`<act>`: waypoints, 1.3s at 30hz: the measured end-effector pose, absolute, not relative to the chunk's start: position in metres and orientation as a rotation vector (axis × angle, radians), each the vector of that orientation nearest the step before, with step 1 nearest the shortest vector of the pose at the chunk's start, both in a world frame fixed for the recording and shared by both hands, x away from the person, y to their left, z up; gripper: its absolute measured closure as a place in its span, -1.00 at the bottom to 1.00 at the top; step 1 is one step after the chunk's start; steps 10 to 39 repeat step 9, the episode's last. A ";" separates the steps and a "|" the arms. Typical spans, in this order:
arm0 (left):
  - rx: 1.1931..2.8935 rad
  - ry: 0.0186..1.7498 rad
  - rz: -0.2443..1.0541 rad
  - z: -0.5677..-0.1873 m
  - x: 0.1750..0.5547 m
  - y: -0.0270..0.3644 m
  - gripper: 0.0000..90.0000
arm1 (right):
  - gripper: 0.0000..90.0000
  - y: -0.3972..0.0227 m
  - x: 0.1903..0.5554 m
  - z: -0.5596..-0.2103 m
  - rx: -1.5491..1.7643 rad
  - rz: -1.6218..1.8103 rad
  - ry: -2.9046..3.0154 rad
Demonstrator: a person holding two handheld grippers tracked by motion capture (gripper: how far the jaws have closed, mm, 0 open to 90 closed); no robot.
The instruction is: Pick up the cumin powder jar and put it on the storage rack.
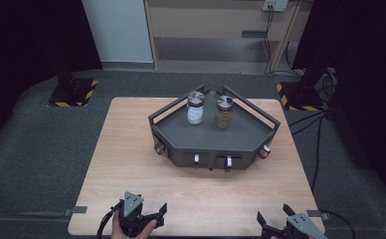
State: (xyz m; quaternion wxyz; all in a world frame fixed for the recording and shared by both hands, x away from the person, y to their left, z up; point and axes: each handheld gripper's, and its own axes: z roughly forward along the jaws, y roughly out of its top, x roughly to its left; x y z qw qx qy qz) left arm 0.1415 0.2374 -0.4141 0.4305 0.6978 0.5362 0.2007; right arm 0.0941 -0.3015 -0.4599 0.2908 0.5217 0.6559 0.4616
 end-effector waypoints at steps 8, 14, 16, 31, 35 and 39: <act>1.741 1.337 0.505 -0.414 0.141 0.237 -0.91 | -0.92 -0.302 0.094 -0.459 1.404 1.225 1.740; 1.739 1.337 0.506 -0.414 0.141 0.237 -0.91 | -0.92 -0.302 0.094 -0.459 1.402 1.226 1.740; 1.739 1.337 0.506 -0.414 0.141 0.237 -0.91 | -0.92 -0.302 0.094 -0.459 1.402 1.226 1.740; 1.739 1.337 0.506 -0.414 0.141 0.237 -0.91 | -0.92 -0.302 0.094 -0.459 1.402 1.226 1.740; 1.739 1.337 0.506 -0.414 0.141 0.237 -0.91 | -0.92 -0.302 0.094 -0.459 1.402 1.226 1.740; 1.739 1.337 0.506 -0.414 0.141 0.237 -0.91 | -0.92 -0.302 0.094 -0.459 1.402 1.226 1.740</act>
